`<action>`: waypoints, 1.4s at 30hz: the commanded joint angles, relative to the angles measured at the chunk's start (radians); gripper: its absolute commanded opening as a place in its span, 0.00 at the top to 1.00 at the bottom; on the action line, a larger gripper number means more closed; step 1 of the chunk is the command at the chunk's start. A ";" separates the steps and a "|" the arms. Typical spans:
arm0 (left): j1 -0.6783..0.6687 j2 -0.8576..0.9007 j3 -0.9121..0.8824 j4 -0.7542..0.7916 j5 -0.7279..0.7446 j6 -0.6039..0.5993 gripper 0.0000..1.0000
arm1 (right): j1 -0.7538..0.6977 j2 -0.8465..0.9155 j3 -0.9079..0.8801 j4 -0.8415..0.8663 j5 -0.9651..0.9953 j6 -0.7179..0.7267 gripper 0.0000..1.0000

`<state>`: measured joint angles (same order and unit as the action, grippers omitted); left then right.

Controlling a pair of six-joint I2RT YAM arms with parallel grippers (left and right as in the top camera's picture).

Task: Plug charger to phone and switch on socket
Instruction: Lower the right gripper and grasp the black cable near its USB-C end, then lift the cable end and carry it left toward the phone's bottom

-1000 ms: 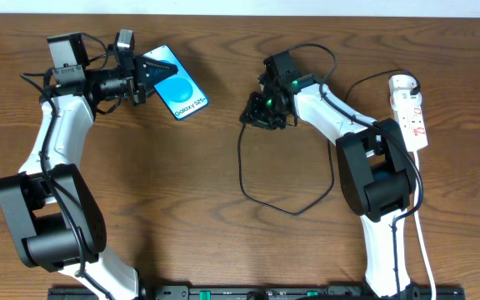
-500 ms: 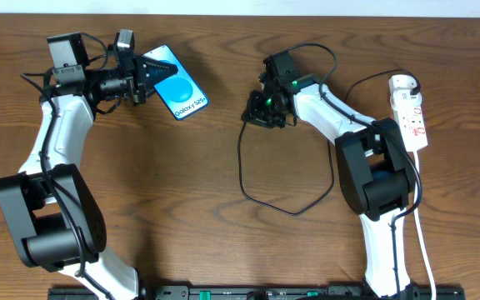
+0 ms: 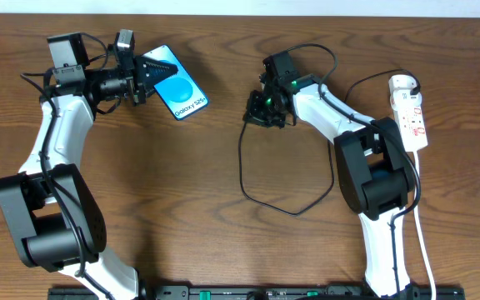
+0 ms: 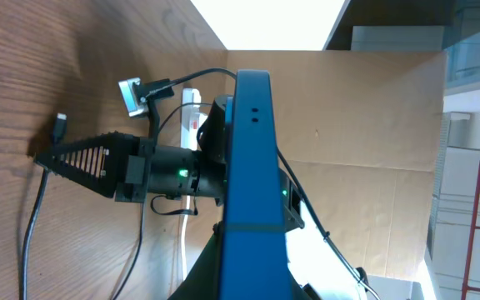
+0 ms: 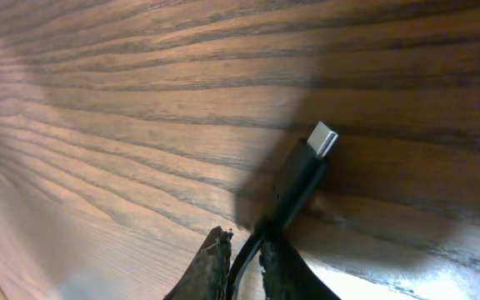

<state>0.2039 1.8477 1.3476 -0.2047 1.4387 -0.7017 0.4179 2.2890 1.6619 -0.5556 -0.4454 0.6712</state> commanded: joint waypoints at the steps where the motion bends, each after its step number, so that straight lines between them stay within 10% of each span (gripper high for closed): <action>1: 0.000 -0.024 -0.002 0.003 0.046 0.010 0.93 | -0.002 0.043 0.004 0.001 0.047 0.005 0.94; 13: 0.000 -0.024 -0.002 0.003 0.046 0.010 0.92 | -0.019 0.040 0.005 0.040 -0.013 -0.315 0.99; 22: 0.000 -0.024 -0.002 0.003 0.046 0.010 0.93 | -0.095 -0.013 0.005 0.030 -0.537 -0.647 0.99; 42: -0.033 -0.025 -0.001 0.003 0.133 0.010 0.92 | -0.136 -0.386 0.005 -0.445 -0.638 -0.950 0.99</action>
<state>0.1837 1.8477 1.3476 -0.2085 1.4948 -0.7017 0.2890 1.9568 1.6596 -0.9649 -1.0550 -0.2333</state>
